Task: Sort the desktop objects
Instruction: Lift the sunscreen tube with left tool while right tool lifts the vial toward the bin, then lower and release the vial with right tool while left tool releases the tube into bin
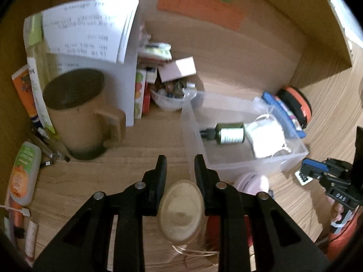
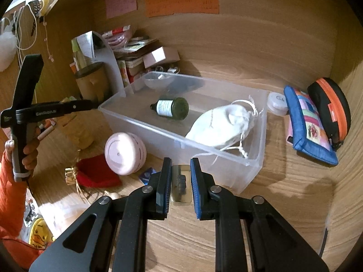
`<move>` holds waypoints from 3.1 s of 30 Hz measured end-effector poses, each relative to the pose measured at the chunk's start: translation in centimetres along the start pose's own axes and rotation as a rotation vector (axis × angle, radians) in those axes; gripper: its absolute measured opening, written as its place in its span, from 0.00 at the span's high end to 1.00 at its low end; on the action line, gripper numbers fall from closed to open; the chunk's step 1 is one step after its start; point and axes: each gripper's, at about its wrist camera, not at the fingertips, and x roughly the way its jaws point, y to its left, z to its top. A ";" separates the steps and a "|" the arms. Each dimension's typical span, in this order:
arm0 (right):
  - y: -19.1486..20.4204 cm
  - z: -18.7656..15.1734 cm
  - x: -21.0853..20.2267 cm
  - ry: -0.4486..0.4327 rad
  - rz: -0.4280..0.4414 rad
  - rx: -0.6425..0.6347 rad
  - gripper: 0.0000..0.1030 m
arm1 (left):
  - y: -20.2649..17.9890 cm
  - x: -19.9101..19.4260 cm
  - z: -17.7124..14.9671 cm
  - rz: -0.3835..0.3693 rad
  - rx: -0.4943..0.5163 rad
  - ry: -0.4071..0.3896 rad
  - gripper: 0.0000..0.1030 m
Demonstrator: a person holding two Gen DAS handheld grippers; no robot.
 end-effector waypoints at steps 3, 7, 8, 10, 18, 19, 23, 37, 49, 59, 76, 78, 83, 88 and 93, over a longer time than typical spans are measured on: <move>-0.3 0.5 -0.3 -0.012 0.003 0.000 0.86 | -0.1 -0.9 1.0 -0.008 -0.005 -0.025 0.77; -0.7 1.4 -0.6 -0.036 0.005 -0.004 0.86 | -0.6 -2.0 2.5 -0.009 0.006 -0.051 0.77; -0.7 1.7 -0.8 -0.044 0.009 -0.003 0.86 | -0.8 -2.2 2.8 -0.011 0.010 -0.054 0.77; -0.8 2.2 -1.0 -0.056 0.013 -0.003 0.86 | -1.2 -2.5 3.5 -0.011 0.018 -0.062 0.77; -1.2 4.2 -1.5 -0.106 0.024 -0.014 0.86 | -2.3 -2.2 6.0 -0.060 0.027 -0.058 0.77; -1.3 4.6 -1.5 -0.112 0.027 -0.015 0.86 | -2.5 -2.1 6.3 -0.058 0.030 -0.058 0.77; -1.4 5.7 -1.5 -0.136 0.040 -0.016 0.86 | -3.5 -1.6 7.3 -0.065 0.044 -0.065 0.77; -1.3 7.5 2.4 -0.100 0.121 0.002 0.86 | -6.2 3.1 9.3 -0.103 0.084 -0.029 0.77; -2.1 6.8 6.7 -0.012 0.106 0.029 0.86 | -6.5 7.7 8.1 -0.069 0.113 0.047 0.77; -1.8 5.9 8.9 0.043 0.086 0.011 0.86 | -7.2 10.0 6.7 -0.025 0.164 0.096 0.77; -1.6 5.5 9.4 0.020 0.054 -0.017 0.85 | -8.0 10.6 6.0 0.022 0.214 0.086 0.77; -1.6 5.6 9.2 0.013 0.051 -0.023 0.83 | -8.1 10.6 6.0 0.029 0.218 0.083 0.75; -1.7 5.7 8.6 -0.015 0.032 -0.020 0.66 | -8.1 10.3 6.0 0.021 0.220 0.081 0.67; -1.8 5.9 8.1 -0.036 0.024 -0.012 0.56 | -8.2 9.4 6.2 0.024 0.221 0.059 0.53; -2.1 6.1 7.6 -0.052 0.017 -0.001 0.47 | -7.9 7.4 6.9 0.047 0.202 0.004 0.34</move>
